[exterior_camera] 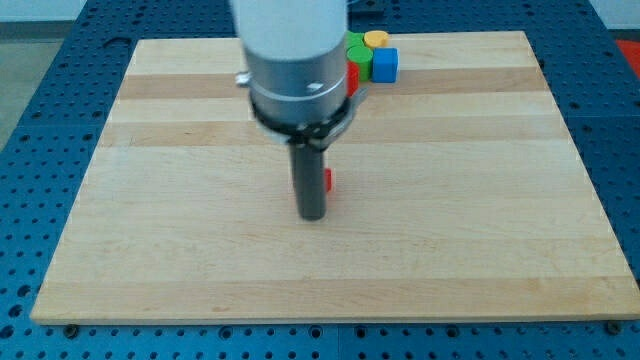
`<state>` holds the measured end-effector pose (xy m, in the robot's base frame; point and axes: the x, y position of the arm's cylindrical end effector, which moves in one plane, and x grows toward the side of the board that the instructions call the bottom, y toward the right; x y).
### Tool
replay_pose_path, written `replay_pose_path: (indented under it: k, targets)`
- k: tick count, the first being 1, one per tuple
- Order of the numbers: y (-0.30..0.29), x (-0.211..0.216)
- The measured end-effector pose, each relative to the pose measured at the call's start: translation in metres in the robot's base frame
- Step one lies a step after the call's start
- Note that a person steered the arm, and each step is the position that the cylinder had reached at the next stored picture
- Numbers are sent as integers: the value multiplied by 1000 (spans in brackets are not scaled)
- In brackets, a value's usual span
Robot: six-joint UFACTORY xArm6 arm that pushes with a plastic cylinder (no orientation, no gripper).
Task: Move red star towards top center
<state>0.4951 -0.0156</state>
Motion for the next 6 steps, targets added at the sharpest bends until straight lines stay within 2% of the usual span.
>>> replay_pose_path:
  k: [1,2,3,4,6]
  targets:
    - [9,-18]
    - [6,7]
    - [-23,15]
    - [-30,-13]
    - [17,-88]
